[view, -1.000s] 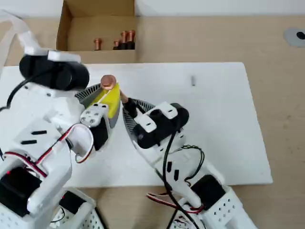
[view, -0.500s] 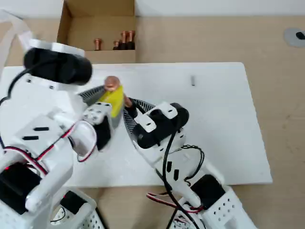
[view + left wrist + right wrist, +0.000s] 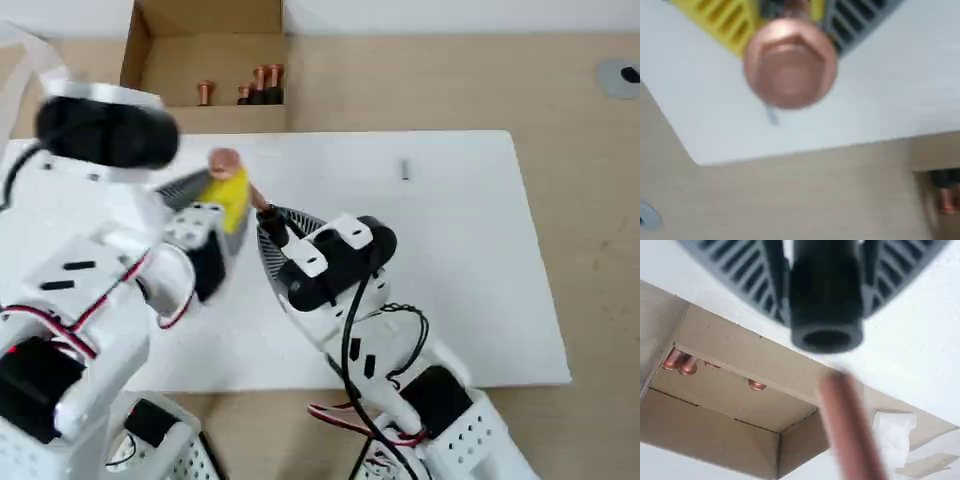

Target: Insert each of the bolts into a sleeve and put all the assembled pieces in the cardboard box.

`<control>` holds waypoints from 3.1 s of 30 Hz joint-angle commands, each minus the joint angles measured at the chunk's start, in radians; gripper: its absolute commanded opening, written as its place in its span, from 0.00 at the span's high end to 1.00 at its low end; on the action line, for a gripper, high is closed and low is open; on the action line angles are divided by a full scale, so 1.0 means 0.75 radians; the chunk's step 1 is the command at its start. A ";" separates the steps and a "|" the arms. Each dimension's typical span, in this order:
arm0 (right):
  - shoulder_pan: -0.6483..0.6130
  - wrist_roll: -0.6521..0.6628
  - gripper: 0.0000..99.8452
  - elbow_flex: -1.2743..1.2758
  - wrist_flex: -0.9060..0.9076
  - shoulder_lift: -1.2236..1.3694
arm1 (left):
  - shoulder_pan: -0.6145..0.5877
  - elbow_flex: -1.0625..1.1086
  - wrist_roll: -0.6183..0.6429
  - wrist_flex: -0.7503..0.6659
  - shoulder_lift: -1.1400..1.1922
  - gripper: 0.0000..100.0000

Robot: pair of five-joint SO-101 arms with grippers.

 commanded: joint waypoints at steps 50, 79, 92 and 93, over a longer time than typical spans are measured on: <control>-0.013 0.012 0.99 -0.003 -0.037 -0.030 | -0.008 0.037 -0.004 -0.055 -0.003 0.99; -0.013 0.012 0.99 -0.003 -0.037 -0.030 | 0.135 -0.033 0.088 0.084 0.005 0.90; -0.013 0.010 0.99 -0.007 -0.037 -0.030 | 0.004 -0.092 0.213 0.158 0.005 0.82; -0.013 0.010 0.99 -0.007 -0.037 -0.030 | 0.004 -0.119 0.213 0.180 0.005 0.82</control>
